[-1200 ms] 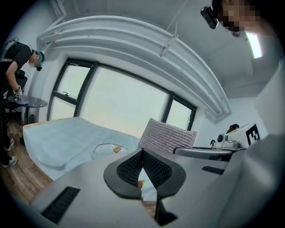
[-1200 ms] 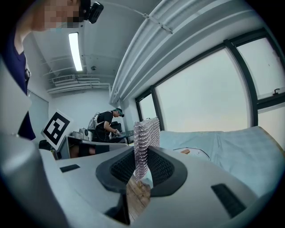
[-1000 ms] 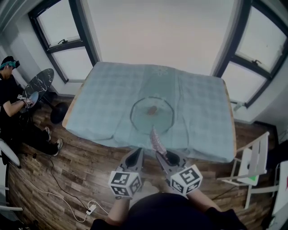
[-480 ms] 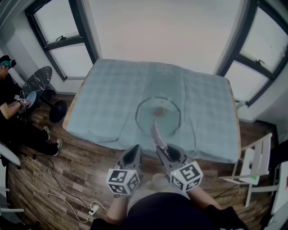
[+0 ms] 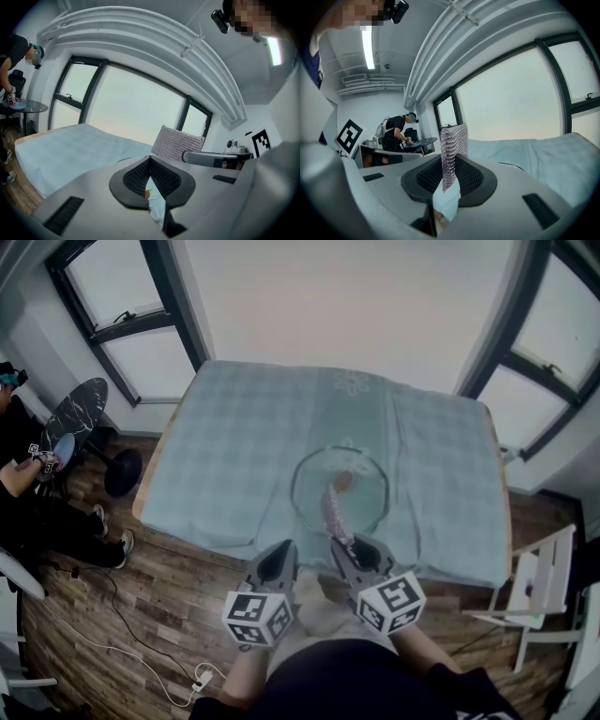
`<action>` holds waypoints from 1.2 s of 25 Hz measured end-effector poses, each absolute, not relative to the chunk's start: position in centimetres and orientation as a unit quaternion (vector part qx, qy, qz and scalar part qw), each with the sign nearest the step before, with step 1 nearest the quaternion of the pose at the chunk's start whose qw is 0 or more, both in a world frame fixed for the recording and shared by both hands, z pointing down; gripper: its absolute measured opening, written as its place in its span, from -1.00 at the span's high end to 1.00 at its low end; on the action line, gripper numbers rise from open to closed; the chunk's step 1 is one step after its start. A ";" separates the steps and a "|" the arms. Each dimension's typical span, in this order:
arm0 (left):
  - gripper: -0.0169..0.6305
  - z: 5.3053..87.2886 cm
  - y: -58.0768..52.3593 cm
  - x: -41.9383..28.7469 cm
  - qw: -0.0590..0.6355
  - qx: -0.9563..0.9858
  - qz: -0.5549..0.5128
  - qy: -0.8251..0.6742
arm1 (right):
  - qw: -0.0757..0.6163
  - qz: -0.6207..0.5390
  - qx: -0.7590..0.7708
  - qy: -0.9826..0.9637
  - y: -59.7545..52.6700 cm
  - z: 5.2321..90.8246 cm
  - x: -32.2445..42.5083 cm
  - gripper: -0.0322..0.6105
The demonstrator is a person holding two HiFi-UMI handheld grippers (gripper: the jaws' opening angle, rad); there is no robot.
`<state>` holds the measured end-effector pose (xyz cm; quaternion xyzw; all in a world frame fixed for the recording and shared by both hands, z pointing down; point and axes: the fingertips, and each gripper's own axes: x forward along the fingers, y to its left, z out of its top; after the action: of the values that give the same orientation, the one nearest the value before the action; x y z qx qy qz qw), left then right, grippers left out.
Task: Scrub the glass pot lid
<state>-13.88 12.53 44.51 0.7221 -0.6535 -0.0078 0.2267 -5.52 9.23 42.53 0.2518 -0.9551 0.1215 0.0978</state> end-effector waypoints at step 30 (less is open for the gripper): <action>0.94 50.1 -5.9 -21.6 0.293 0.766 0.040 -0.570 | 0.166 0.149 0.364 -0.904 -9.9 48.0 -12.4 0.68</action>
<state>-21.58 -5.90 50.07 0.7665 -0.5700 0.0399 0.2932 -12.41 -9.90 47.98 0.3635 -0.9045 0.1493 0.1658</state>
